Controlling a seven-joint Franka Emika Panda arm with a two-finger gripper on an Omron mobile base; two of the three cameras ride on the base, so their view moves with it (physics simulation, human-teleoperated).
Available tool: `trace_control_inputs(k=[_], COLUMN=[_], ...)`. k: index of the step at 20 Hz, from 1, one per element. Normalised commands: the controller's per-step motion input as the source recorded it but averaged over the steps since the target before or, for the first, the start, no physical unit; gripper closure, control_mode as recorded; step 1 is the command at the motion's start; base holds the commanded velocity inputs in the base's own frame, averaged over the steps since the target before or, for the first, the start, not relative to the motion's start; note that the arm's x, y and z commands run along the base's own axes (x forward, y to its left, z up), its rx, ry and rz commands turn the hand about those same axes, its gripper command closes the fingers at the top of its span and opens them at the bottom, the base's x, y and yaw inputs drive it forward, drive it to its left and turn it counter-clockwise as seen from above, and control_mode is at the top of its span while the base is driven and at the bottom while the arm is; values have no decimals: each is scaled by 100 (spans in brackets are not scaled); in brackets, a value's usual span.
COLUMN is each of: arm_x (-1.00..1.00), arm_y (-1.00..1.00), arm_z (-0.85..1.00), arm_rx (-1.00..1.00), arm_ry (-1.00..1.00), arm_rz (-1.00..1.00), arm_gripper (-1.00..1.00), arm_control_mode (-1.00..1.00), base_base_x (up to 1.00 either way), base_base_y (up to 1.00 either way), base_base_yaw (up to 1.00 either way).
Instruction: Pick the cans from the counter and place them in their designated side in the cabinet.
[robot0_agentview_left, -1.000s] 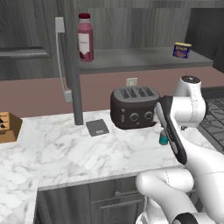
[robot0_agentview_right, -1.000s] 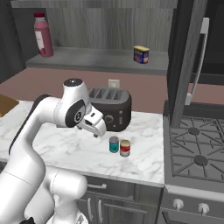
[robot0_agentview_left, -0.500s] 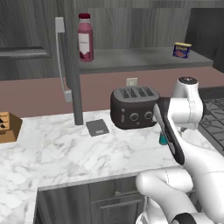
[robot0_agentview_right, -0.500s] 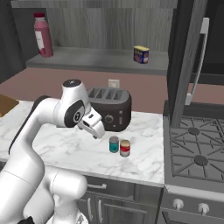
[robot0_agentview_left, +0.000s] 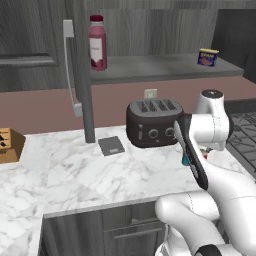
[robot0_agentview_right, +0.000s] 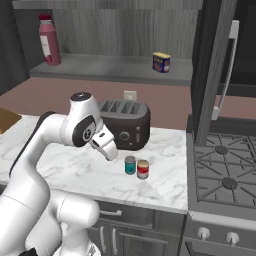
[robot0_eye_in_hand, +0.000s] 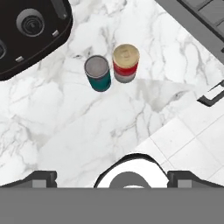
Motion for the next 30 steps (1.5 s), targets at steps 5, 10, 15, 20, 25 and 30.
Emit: trace_control_inputs(k=[5,10,15,20,25,30], arm_x=[1,2,4,0,0,0], arm_y=[0,0,0,0,1,1], arm_z=[-3,-1,0,0,0,-10], arm_rx=[0,0,0,0,0,-2], arm_ry=[-4,-4,-4,-5,-7,-6], arm_rz=[-10,-9,-9,-8,-7,-6], arm_gripper=[-100,-100,-100,-100,-100,-100], arm_control_mode=[-100,-100,-100,-100,-100,-100], base_base_x=[0,0,0,0,0,0], base_base_y=[0,0,0,0,0,0], base_base_yaw=[0,0,0,0,0,0])
